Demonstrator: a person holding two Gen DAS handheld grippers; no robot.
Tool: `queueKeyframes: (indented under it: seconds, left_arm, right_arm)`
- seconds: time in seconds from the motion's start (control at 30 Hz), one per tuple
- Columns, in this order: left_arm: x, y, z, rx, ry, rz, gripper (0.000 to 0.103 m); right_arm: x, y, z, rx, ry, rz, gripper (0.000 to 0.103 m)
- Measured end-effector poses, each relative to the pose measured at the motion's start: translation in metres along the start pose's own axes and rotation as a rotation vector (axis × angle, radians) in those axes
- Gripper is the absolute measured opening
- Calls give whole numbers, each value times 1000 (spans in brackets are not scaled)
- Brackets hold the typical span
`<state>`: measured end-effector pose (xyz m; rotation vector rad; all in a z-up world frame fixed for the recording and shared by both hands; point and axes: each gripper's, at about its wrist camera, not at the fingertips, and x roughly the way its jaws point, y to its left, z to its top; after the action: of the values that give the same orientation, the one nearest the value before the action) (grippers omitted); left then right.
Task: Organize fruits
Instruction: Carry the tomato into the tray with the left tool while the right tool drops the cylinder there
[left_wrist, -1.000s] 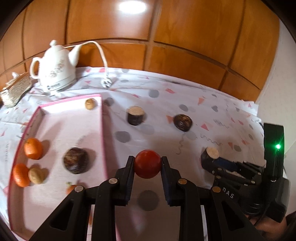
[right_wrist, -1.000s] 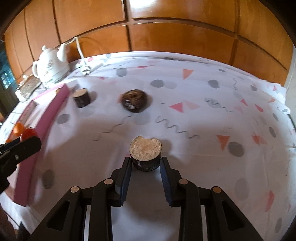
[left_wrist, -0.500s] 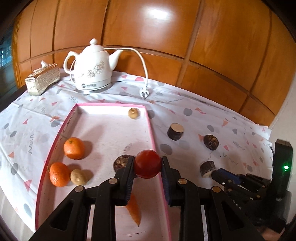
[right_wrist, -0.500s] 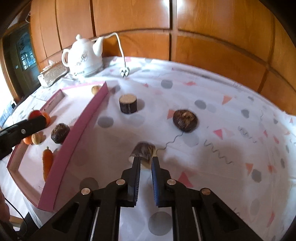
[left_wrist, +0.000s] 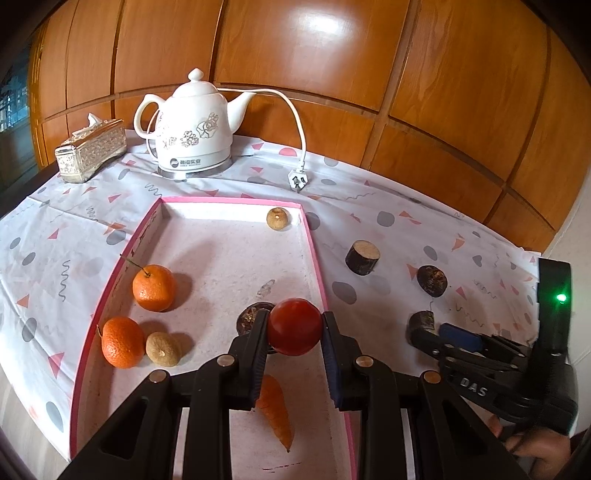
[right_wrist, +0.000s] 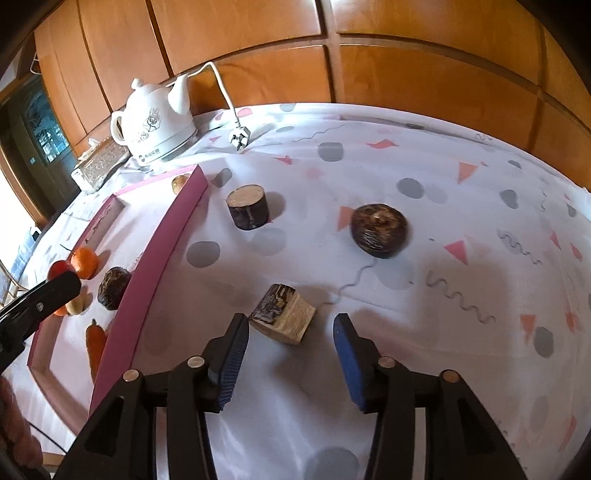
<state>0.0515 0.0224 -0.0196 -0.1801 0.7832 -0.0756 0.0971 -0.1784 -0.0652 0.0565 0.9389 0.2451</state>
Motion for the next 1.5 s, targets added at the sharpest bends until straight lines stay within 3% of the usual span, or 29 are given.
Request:
queueKeyframes:
  seconds: [0.07,0.1,0.47,0.8,1.37,1.5]
  left_arm:
    - [0,3,0,-5,1,3,28]
    - [-1,4,0,-5,-1,6,28]
    - [-8,25,0,-29,-22,54,28]
    - [-10,49,-2,-74,-19,108,28]
    - [-10,73,-5,-130,0,155,29]
    - [-12,78,-5,-147,-1,155,36]
  right_arm:
    - [9,1,1,13,25,17,47]
    - [11,2,2,16,17,19,40]
    - [2,11,5,-32,-24,-13,39]
    - [-19,58,19,-122,-68,100,39]
    - [-19,141,49,-226,-66,278,39]
    - [-17,151,54,-224,-59,315,41]
